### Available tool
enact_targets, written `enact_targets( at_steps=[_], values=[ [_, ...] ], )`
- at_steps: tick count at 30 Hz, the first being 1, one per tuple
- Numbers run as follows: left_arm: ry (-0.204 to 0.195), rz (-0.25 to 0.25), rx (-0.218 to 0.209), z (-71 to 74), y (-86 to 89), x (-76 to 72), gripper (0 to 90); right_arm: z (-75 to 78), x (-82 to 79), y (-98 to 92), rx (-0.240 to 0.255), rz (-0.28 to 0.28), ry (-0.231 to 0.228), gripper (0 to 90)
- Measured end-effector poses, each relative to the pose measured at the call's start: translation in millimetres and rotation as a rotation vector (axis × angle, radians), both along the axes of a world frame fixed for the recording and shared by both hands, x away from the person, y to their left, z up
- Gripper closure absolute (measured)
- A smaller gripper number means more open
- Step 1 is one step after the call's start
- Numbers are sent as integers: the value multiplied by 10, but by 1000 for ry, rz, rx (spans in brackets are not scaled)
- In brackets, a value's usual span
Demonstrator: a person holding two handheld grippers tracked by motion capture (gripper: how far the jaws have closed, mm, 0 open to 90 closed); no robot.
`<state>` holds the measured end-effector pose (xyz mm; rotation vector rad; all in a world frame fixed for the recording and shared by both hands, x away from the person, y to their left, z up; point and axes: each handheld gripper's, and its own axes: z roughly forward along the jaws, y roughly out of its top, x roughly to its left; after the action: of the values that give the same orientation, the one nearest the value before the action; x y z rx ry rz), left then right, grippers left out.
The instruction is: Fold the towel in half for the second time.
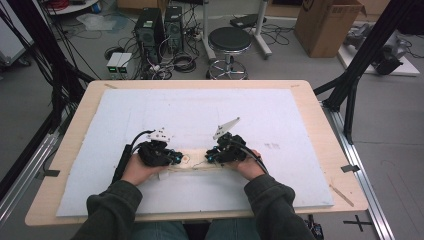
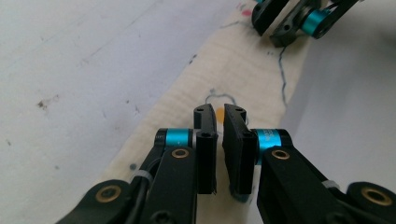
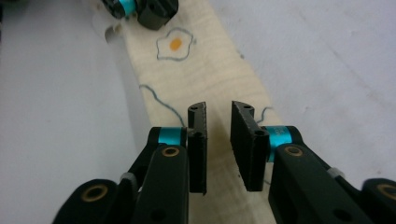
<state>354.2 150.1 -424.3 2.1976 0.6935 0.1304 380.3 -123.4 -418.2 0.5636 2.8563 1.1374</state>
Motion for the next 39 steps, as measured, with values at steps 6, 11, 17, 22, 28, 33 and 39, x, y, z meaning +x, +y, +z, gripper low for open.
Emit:
enact_targets(
  at_steps=[6,11,17,22,28,33,39],
  values=[
    [7,1,25,-60,69,-14,783,-68,-29,-15,-32,6,-33,690],
    [6,-8,20,-85,141,-49,715,-88,-41,-65,-33,3,-48,634],
    [-8,-1,38,-76,222,-82,608,-107,-42,-154,-22,0,-51,563],
    [-8,4,31,-82,291,-110,563,-121,-64,-261,-21,-4,-54,536],
    [5,10,22,-78,368,-119,503,-118,-71,-376,-22,-18,-64,526],
    [-1,13,24,-69,411,-128,498,-108,-95,-475,-20,-32,-63,515],
    [-1,26,20,-63,461,-136,492,-125,-121,-640,-11,-59,-63,511]
  ],
)
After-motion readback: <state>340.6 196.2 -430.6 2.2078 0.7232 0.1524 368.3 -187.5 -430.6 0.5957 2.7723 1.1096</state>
